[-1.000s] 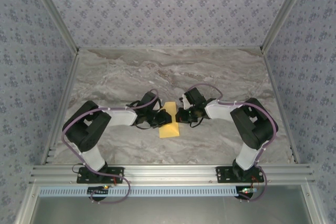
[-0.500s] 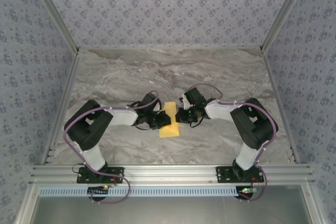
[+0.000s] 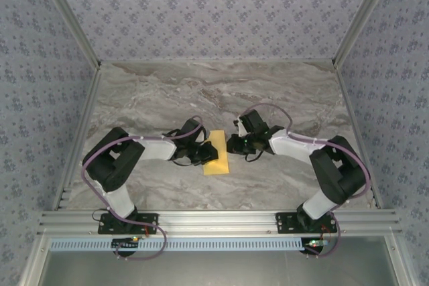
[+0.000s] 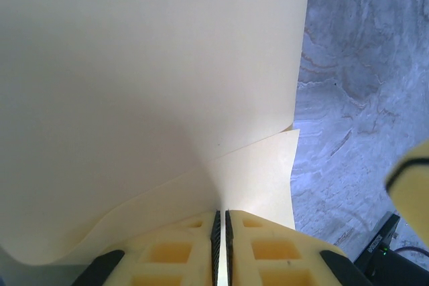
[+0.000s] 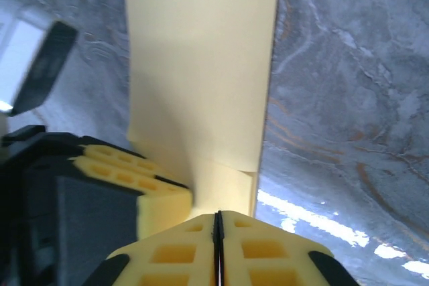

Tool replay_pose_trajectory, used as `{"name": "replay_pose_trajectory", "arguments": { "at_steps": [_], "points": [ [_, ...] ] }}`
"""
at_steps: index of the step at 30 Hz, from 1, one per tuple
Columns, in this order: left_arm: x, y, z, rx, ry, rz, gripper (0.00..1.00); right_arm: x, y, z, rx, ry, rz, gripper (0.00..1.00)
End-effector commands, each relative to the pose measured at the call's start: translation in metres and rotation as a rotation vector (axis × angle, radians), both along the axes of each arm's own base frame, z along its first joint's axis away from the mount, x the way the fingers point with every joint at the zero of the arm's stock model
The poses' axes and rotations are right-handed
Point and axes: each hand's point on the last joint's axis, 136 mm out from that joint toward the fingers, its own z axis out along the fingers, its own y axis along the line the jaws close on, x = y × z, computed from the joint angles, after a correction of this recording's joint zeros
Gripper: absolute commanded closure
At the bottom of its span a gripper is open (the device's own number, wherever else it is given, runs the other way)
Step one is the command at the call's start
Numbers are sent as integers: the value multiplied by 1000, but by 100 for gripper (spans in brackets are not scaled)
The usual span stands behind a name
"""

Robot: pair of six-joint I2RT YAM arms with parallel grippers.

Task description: Fold a paper plane with a square sheet of paper (pick it up from the middle)

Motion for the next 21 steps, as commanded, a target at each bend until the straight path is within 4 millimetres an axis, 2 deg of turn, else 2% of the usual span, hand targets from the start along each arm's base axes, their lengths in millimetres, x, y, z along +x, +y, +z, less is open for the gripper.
{"name": "replay_pose_trajectory", "arguments": {
  "at_steps": [1,5,9,21],
  "points": [
    [-17,17,-28,115,75,3,85,-22,4,-9,-13,58,32,94],
    [-18,19,-30,123,77,4,86,-39,17,-16,0,114,62,99],
    [-19,21,-32,132,79,8,86,-52,23,-25,-9,141,91,100],
    [-20,29,-36,169,87,27,87,-65,14,-51,-83,200,105,100]
  ]
}}
